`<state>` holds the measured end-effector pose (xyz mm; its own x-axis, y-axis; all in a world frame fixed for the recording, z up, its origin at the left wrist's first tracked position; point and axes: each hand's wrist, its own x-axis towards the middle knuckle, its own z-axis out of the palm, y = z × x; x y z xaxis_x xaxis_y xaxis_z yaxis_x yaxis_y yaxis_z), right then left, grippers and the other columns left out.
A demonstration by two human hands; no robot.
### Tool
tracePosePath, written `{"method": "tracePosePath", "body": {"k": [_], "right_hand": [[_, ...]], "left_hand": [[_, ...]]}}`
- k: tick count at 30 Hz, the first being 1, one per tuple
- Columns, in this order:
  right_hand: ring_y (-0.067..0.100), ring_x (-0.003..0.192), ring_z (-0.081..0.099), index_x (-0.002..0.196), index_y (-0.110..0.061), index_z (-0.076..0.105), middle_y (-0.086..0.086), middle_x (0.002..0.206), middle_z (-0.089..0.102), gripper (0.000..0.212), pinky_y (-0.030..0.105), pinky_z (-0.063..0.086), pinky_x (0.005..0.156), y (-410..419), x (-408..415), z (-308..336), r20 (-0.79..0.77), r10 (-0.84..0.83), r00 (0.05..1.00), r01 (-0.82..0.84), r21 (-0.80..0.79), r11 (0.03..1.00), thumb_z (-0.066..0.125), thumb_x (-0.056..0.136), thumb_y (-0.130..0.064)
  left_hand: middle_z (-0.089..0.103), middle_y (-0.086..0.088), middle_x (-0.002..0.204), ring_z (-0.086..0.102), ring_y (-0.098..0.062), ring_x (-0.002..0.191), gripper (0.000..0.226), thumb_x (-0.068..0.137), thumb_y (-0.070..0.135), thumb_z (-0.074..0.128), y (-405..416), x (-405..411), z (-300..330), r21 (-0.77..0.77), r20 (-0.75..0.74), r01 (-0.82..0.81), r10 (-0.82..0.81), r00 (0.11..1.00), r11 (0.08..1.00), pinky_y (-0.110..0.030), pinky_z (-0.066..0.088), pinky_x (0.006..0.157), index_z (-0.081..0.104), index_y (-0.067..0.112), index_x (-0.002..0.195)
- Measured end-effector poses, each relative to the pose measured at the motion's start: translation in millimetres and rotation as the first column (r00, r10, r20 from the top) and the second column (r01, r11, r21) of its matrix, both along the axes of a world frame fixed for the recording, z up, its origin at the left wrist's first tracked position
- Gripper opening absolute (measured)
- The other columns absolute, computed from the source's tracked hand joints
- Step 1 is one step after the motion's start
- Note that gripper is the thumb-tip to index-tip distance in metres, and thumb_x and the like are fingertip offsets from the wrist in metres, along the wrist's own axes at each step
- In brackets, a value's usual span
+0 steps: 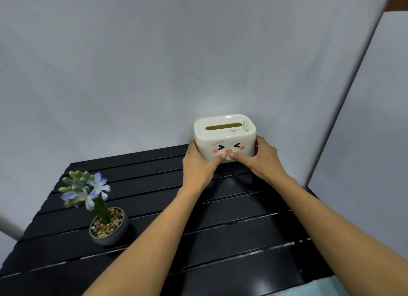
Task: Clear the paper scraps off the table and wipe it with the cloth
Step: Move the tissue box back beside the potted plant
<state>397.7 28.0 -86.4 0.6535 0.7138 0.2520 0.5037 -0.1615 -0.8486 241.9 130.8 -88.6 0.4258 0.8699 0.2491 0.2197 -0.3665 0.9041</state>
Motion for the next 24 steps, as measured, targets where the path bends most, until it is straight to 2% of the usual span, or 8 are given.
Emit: {"method": "tracePosePath", "body": {"k": [3,7,10,13,17,20,24], "right_hand": [[0.006,0.099,0.062,0.123,-0.025,0.054,-0.009,0.113,0.066,0.078,0.013,0.047,0.073,-9,-8,0,0.000,-0.004,1.000,0.004,0.001,1.000,0.085,0.060,-0.060],[0.006,0.100,0.062,0.122,-0.025,0.054,-0.011,0.112,0.065,0.080,0.019,0.051,0.077,-23,-25,1,-0.011,-0.010,1.000,0.010,-0.002,1.000,0.084,0.058,-0.062],[0.004,0.100,0.062,0.121,-0.026,0.054,-0.013,0.111,0.065,0.082,0.020,0.052,0.077,-36,-40,3,-0.021,-0.012,1.000,0.012,-0.012,1.000,0.084,0.056,-0.065],[0.010,0.102,0.062,0.122,-0.022,0.055,-0.008,0.113,0.064,0.085,0.032,0.055,0.085,-47,-56,5,-0.025,-0.030,0.999,0.029,-0.032,0.999,0.084,0.055,-0.065],[0.011,0.102,0.061,0.120,-0.020,0.055,-0.005,0.113,0.063,0.084,0.033,0.055,0.085,-64,-81,7,-0.033,-0.029,0.999,0.028,-0.036,0.999,0.084,0.055,-0.064],[0.014,0.107,0.060,0.123,-0.019,0.053,-0.004,0.116,0.061,0.086,0.036,0.054,0.088,-78,-100,8,-0.039,-0.030,0.999,0.028,-0.048,0.998,0.084,0.056,-0.064],[0.014,0.107,0.059,0.126,-0.018,0.051,-0.003,0.118,0.060,0.089,0.038,0.055,0.088,-96,-125,11,-0.046,-0.042,0.998,0.039,-0.075,0.996,0.083,0.056,-0.065]], "left_hand": [[0.064,0.009,0.118,0.062,-0.005,0.103,0.072,0.066,0.044,0.086,-9,-11,0,0.007,0.015,0.011,-0.011,1.000,1.000,-0.023,0.053,0.085,0.050,0.026,0.126],[0.063,0.016,0.113,0.062,0.000,0.101,0.069,0.064,0.048,0.085,-23,-31,1,-0.001,0.017,0.019,-0.019,1.000,1.000,-0.018,0.052,0.081,0.047,0.036,0.121],[0.064,0.017,0.112,0.064,-0.003,0.100,0.069,0.063,0.050,0.085,-33,-47,3,-0.014,0.010,0.033,-0.033,0.999,0.999,-0.025,0.056,0.083,0.047,0.038,0.120],[0.065,0.015,0.115,0.066,-0.008,0.101,0.073,0.064,0.049,0.085,-44,-64,5,-0.041,0.020,0.057,-0.056,0.998,0.998,-0.034,0.058,0.083,0.049,0.033,0.125],[0.065,0.022,0.113,0.061,0.006,0.101,0.066,0.064,0.050,0.085,-61,-90,7,-0.012,0.008,0.047,-0.047,0.999,0.999,-0.020,0.053,0.084,0.048,0.044,0.119],[0.064,0.023,0.115,0.060,0.010,0.103,0.069,0.066,0.049,0.085,-74,-109,8,-0.023,0.005,0.059,-0.059,0.998,0.998,-0.012,0.050,0.080,0.045,0.048,0.122],[0.064,0.028,0.112,0.059,0.011,0.104,0.066,0.065,0.050,0.085,-89,-135,12,-0.029,-0.008,0.077,-0.078,0.997,0.997,-0.012,0.049,0.082,0.042,0.060,0.114]]}}
